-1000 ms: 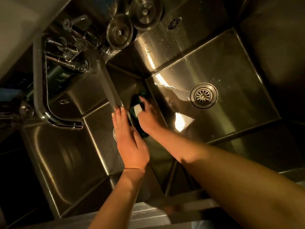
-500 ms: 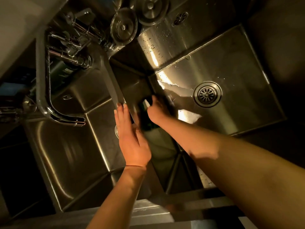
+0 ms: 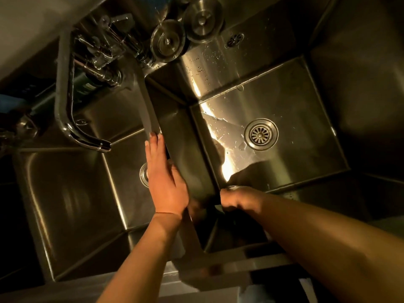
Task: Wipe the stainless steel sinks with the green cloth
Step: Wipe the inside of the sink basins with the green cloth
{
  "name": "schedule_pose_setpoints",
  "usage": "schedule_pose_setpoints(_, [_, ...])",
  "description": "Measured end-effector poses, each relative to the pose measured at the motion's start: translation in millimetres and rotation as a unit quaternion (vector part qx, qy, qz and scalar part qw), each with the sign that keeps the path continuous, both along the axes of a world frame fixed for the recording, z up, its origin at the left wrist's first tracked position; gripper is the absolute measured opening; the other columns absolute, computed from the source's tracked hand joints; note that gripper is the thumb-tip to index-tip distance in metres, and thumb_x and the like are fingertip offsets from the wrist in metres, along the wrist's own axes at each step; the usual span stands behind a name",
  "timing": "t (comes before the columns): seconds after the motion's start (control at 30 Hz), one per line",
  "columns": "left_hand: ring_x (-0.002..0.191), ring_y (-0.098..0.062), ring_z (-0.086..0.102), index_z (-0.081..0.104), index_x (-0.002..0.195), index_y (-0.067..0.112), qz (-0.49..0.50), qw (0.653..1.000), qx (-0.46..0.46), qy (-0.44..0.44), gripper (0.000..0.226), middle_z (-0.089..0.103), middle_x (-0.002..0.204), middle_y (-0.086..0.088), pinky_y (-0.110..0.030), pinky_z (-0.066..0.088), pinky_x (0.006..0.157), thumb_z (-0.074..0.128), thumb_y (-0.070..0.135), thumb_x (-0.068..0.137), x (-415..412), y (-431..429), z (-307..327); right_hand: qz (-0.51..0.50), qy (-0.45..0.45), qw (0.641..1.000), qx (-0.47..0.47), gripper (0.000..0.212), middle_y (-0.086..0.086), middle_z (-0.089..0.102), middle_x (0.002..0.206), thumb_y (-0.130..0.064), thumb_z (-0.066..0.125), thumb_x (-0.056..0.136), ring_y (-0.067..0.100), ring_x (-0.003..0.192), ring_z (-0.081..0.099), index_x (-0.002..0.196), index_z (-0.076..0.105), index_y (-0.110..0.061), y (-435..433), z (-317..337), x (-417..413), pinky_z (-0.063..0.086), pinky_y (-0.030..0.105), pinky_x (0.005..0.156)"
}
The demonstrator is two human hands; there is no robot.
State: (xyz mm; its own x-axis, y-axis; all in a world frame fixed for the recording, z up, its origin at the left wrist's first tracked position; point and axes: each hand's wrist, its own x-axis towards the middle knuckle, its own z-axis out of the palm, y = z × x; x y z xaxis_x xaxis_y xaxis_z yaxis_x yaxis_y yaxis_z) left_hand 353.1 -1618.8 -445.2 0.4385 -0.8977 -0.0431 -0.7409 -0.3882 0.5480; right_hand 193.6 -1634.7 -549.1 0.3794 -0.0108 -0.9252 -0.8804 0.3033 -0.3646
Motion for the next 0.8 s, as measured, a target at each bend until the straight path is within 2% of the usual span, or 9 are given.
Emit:
schedule_pose_setpoints(0.1, [0.160, -0.009, 0.004, 0.025, 0.164, 0.022, -0.004, 1.000, 0.005, 0.015, 0.073, 0.017, 0.172, 0.009, -0.027, 0.008, 0.129, 0.041, -0.005, 0.097, -3, 0, 2, 0.123, 0.044, 0.991, -0.030, 0.033, 0.016, 0.064, 0.112, -0.019, 0.057, 0.096, 0.033, 0.097, 0.065, 0.123, 0.064, -0.001, -17, -5, -15, 0.049, 0.033, 0.081])
schedule_pose_setpoints(0.23, [0.160, -0.012, 0.005, 0.027, 0.163, 0.019, -0.003, 1.000, 0.004, -0.004, 0.074, 0.019, 0.172, 0.004, -0.031, 0.009, 0.130, 0.044, -0.005, 0.095, -1, 1, 2, 0.212, 0.043, 0.976, -0.040, 0.028, 0.010, 0.061, 0.099, -0.028, 0.061, 0.095, 0.033, 0.095, 0.066, 0.114, 0.066, -0.009, -30, -11, -47, 0.055, 0.046, 0.094])
schedule_pose_setpoints(0.3, [0.160, -0.012, 0.005, 0.031, 0.161, 0.019, -0.018, 1.000, 0.010, -0.019, 0.074, 0.022, 0.171, 0.003, -0.039, 0.011, 0.131, 0.046, -0.001, 0.092, -6, 4, 4, 0.202, 0.052, 0.976, -0.064, 0.025, 0.006, 0.058, 0.086, -0.028, 0.055, 0.100, 0.026, 0.085, 0.064, 0.113, 0.066, -0.009, -28, -13, -64, 0.057, 0.040, 0.088])
schedule_pose_setpoints(0.4, [0.160, -0.012, 0.005, 0.033, 0.159, 0.022, -0.076, 0.996, 0.039, -0.030, 0.074, 0.025, 0.170, 0.004, -0.044, 0.006, 0.131, 0.049, 0.007, 0.089, -17, 13, 7, 0.213, 0.011, 0.974, -0.072, 0.015, 0.001, 0.057, 0.082, -0.018, 0.048, 0.102, 0.015, 0.069, 0.056, 0.104, 0.062, -0.014, -34, 2, -81, 0.045, 0.025, 0.060])
schedule_pose_setpoints(0.47, [0.160, -0.014, 0.003, 0.037, 0.158, 0.022, -0.110, 0.991, 0.067, -0.037, 0.070, 0.023, 0.170, 0.004, -0.043, 0.002, 0.131, 0.052, 0.010, 0.091, -28, 31, 8, 0.213, -0.019, 0.975, -0.054, 0.016, 0.005, 0.064, 0.090, -0.019, 0.051, 0.102, 0.020, 0.077, 0.059, 0.101, 0.065, -0.011, -36, 11, -92, 0.047, 0.028, 0.068])
schedule_pose_setpoints(0.57, [0.161, -0.022, 0.007, 0.047, 0.152, 0.018, -0.164, 0.980, 0.107, -0.023, 0.061, 0.027, 0.169, -0.002, -0.040, -0.004, 0.130, 0.048, 0.020, 0.091, -49, 73, 11, 0.164, -0.059, 0.985, -0.008, 0.034, 0.020, 0.068, 0.116, -0.024, 0.058, 0.099, 0.036, 0.107, 0.064, 0.124, 0.065, -0.002, -39, 37, -112, 0.052, 0.044, 0.097])
schedule_pose_setpoints(0.63, [0.160, -0.027, 0.012, 0.054, 0.146, 0.017, -0.181, 0.973, 0.140, -0.033, 0.056, 0.032, 0.166, -0.007, -0.039, -0.007, 0.130, 0.043, 0.026, 0.092, -60, 102, 14, 0.131, -0.100, 0.986, 0.004, 0.040, 0.019, 0.067, 0.123, -0.034, 0.054, 0.099, 0.036, 0.115, 0.063, 0.128, 0.065, -0.010, -42, 63, -125, 0.051, 0.049, 0.101])
schedule_pose_setpoints(0.7, [0.159, -0.026, 0.015, 0.054, 0.144, 0.019, -0.179, 0.970, 0.162, -0.028, 0.050, 0.033, 0.165, -0.004, -0.043, -0.004, 0.129, 0.041, 0.028, 0.096, -70, 127, 16, 0.139, -0.138, 0.981, -0.001, 0.047, 0.001, 0.062, 0.139, -0.050, 0.046, 0.097, 0.019, 0.127, 0.058, 0.136, 0.062, -0.029, -44, 89, -135, 0.048, 0.038, 0.107])
schedule_pose_setpoints(0.8, [0.159, -0.022, 0.017, 0.058, 0.142, 0.021, -0.147, 0.973, 0.176, 0.008, 0.049, 0.035, 0.164, 0.001, -0.053, 0.007, 0.127, 0.041, 0.032, 0.097, -82, 147, 17, 0.214, -0.205, 0.954, -0.047, 0.055, -0.027, 0.039, 0.154, -0.059, 0.043, 0.092, -0.012, 0.137, 0.034, 0.146, 0.045, -0.051, -42, 113, -132, 0.029, 0.006, 0.106])
